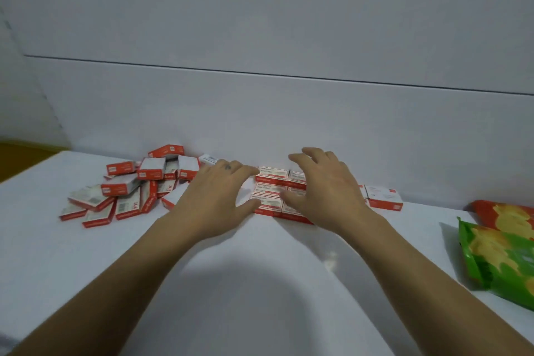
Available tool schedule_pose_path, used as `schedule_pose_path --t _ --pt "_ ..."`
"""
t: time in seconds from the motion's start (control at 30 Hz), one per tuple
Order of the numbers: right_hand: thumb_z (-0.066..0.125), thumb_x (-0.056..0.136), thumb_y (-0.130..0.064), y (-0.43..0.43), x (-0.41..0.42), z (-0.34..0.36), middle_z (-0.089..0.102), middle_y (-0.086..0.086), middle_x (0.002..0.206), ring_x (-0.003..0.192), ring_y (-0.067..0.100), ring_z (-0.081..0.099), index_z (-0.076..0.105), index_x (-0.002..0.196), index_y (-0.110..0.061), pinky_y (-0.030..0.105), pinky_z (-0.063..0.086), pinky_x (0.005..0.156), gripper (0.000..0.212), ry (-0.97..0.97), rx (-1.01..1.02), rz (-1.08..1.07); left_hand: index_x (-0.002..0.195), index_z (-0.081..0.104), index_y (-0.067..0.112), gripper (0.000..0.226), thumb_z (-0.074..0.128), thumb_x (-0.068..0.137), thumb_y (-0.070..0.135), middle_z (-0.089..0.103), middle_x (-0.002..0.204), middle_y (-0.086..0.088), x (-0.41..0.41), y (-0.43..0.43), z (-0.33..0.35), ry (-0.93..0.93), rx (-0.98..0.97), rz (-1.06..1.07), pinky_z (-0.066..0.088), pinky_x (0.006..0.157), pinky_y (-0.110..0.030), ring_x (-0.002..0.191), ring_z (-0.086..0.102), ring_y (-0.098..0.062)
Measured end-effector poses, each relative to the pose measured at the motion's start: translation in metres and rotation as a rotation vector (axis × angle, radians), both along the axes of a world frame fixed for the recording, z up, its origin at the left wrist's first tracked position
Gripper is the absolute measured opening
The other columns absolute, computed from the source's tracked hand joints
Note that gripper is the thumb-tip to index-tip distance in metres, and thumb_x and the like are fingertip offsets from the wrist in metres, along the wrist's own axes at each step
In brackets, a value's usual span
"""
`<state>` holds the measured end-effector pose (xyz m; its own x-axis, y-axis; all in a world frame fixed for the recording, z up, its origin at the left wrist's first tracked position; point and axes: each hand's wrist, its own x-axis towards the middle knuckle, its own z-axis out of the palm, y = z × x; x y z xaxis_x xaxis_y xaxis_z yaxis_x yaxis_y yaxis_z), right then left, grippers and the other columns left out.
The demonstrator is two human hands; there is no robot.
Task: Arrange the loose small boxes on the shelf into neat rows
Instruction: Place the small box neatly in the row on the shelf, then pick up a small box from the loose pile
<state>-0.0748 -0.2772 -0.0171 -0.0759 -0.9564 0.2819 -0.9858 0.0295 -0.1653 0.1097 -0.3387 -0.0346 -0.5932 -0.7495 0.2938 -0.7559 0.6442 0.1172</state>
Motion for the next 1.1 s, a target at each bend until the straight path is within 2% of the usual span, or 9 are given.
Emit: schedule_pose_path --t 0.17,0.3,0.4,0.5,0.63,0.87,0.93,1.03,1.1 --pt "0.056 0.087 -0.048 -0.032 0.058 -0.001 0.036 -0.003 0.148 0.132 0.019 0.034 0.037 0.140 -0.029 0.035 0.028 0.107 0.060 -0.022 0.037 0.160 0.135 0.040 0.037 0.054 0.052 0.086 0.056 0.045 0.142 0.008 0.058 -0.008 0.003 0.018 0.013 0.173 0.035 0.105 -0.039 0.129 0.038 -0.016" --pt "0.054 0.086 -0.054 -0.056 0.106 -0.011 0.046 0.000 0.139 0.123 0.022 0.044 0.037 0.141 -0.028 0.037 0.036 0.100 0.062 0.005 0.083 0.253 0.140 0.035 0.037 0.060 0.051 0.087 0.059 0.040 0.147 0.007 0.103 -0.012 0.003 -0.004 0.060 0.327 0.029 0.110 -0.040 0.134 0.033 -0.018" --pt "0.049 0.085 -0.063 -0.073 0.137 -0.024 0.039 0.001 0.148 0.127 0.024 0.043 0.041 0.138 -0.027 0.040 0.037 0.101 0.064 0.002 0.138 0.255 0.143 0.029 0.037 0.064 0.050 0.086 0.060 0.035 0.149 0.008 0.133 -0.014 0.001 -0.016 0.091 0.390 0.026 0.112 -0.041 0.137 0.029 -0.017" --pt "0.049 0.085 -0.063 -0.084 0.157 -0.035 0.046 0.003 0.140 0.121 0.024 0.048 0.049 0.128 -0.025 0.038 0.042 0.095 0.058 -0.005 0.173 0.214 0.142 0.029 0.037 0.065 0.047 0.085 0.063 0.035 0.149 0.009 0.156 -0.015 -0.004 -0.038 0.114 0.414 0.030 0.112 -0.042 0.135 0.031 -0.016" --pt "0.052 0.085 -0.057 -0.092 0.169 -0.041 0.059 -0.003 0.113 0.101 0.018 0.056 0.056 0.113 -0.026 0.033 0.048 0.080 0.042 -0.062 0.169 0.172 0.142 0.029 0.037 0.063 0.047 0.087 0.062 0.034 0.148 0.010 0.169 -0.019 -0.009 -0.040 0.121 0.395 0.028 0.111 -0.041 0.134 0.030 -0.015" --pt "0.062 0.082 -0.050 -0.097 0.180 -0.044 0.058 -0.004 0.111 0.087 0.015 0.051 0.055 0.106 -0.025 0.029 0.048 0.073 0.035 -0.112 0.150 0.117 0.139 0.033 0.037 0.057 0.046 0.089 0.059 0.037 0.146 0.010 0.167 -0.029 -0.008 -0.001 0.085 0.257 0.026 0.112 -0.040 0.134 0.030 -0.015" --pt "0.064 0.078 -0.055 -0.094 0.179 -0.045 0.056 -0.004 0.116 0.089 0.015 0.049 0.055 0.109 -0.026 0.029 0.046 0.073 0.043 -0.133 0.132 0.091 0.136 0.036 0.038 0.054 0.046 0.088 0.059 0.041 0.142 0.010 0.165 -0.034 -0.007 0.010 0.027 0.188 0.027 0.109 -0.037 0.130 0.033 -0.015" --pt "0.063 0.078 -0.057 -0.086 0.169 -0.039 0.053 -0.003 0.124 0.110 0.019 0.049 0.053 0.119 -0.027 0.032 0.043 0.083 0.052 -0.129 0.087 0.042 0.135 0.037 0.037 0.053 0.048 0.087 0.058 0.043 0.140 0.010 0.155 -0.040 -0.004 0.015 0.004 0.099 0.028 0.106 -0.036 0.128 0.034 -0.015" --pt "0.063 0.079 -0.055 -0.077 0.157 -0.027 0.052 -0.003 0.119 0.112 0.019 0.046 0.053 0.121 -0.028 0.032 0.042 0.086 0.052 -0.150 0.037 0.012 0.135 0.038 0.038 0.051 0.049 0.088 0.055 0.043 0.140 0.010 0.144 -0.043 -0.003 0.027 -0.003 0.026 0.028 0.107 -0.037 0.129 0.033 -0.014"
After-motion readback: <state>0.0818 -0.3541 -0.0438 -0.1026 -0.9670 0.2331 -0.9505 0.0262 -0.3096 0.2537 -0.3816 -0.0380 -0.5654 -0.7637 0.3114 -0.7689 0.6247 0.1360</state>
